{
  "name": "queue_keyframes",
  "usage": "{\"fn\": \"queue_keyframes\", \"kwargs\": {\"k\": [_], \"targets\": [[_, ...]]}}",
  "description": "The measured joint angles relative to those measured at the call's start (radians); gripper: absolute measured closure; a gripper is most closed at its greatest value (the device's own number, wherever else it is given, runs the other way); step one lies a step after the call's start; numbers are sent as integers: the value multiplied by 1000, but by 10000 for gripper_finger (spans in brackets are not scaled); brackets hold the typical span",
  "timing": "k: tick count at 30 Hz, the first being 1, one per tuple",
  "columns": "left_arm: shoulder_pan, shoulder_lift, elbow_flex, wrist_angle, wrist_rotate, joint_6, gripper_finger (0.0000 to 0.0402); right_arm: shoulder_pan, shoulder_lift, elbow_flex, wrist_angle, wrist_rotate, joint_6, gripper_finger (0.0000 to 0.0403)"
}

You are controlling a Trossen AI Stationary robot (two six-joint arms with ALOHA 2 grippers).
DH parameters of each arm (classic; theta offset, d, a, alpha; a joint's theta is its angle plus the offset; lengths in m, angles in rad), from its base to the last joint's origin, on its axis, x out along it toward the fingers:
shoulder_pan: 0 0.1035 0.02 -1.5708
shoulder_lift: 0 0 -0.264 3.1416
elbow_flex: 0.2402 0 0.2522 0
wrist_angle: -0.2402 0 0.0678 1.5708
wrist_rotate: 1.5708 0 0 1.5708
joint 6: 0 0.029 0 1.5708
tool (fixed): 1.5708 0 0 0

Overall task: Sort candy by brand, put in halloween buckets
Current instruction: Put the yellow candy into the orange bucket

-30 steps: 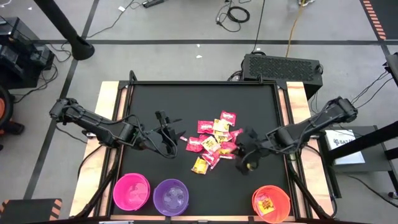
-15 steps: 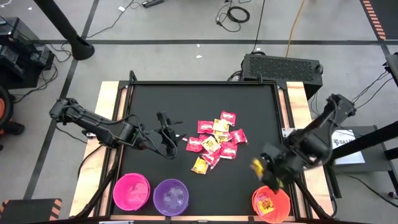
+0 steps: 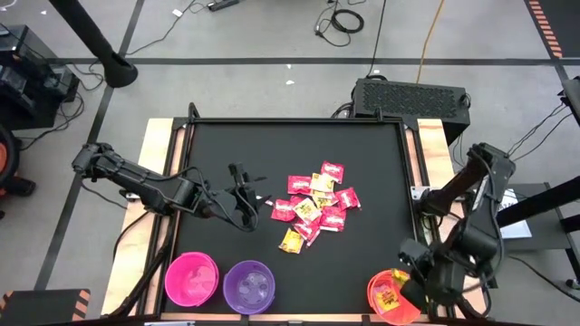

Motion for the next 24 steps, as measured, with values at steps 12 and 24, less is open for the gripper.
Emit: {"fn": "queue_keyframes", "kwargs": {"k": [12,24], "targets": [[2,0,0,150,8,113,146,14,116,0,66,0,44,403],[15,0,0,151,51,124,146,11,191,0,67,7,41,402]]}}
